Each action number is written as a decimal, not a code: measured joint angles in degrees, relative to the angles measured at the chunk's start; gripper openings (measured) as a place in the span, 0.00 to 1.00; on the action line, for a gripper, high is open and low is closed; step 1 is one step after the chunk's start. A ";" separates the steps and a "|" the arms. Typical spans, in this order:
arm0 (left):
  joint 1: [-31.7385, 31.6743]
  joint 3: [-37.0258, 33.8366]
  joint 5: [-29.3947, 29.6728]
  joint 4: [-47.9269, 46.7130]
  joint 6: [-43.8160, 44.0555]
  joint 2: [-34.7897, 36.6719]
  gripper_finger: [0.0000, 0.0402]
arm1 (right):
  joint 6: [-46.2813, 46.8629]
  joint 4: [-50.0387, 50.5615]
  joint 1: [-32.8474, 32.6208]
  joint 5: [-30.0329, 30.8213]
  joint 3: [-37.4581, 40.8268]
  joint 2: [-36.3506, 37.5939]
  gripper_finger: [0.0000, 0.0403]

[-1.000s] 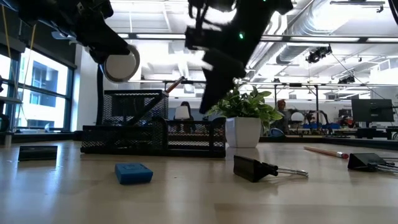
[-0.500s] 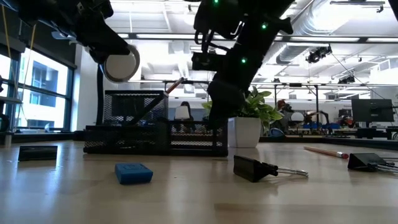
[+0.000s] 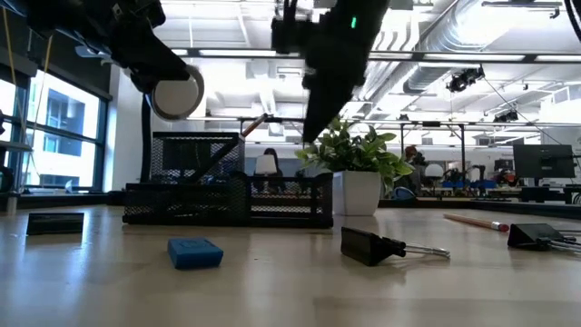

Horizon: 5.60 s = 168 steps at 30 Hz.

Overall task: Pick and place office supplies into organizer
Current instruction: Put the black binder clip into the black desk organizer, then put the black pen into the black desk organizer

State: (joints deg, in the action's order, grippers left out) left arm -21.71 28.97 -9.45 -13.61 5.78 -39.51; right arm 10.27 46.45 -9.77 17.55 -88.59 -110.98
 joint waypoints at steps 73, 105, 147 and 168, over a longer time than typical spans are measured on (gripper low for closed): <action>0.00 0.00 -2.12 -1.62 0.50 0.02 0.26 | 6.59 -37.37 -19.86 -8.56 20.14 -4.24 0.62; 0.02 0.00 -2.12 -2.93 1.09 0.02 0.26 | -13.25 -41.48 -8.76 -1.82 7.32 -4.31 0.34; 0.02 0.00 -2.14 -3.16 1.10 0.07 0.26 | -17.85 -53.69 -1.48 -1.47 6.63 -7.02 0.47; 0.00 0.00 -1.92 -5.32 -1.42 0.07 0.26 | -17.91 -53.87 -2.19 -9.45 6.70 -6.97 0.45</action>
State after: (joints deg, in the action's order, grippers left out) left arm -21.71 28.97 -11.38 -18.92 4.36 -39.44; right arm -7.64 -7.42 -11.96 8.10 -81.89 -117.95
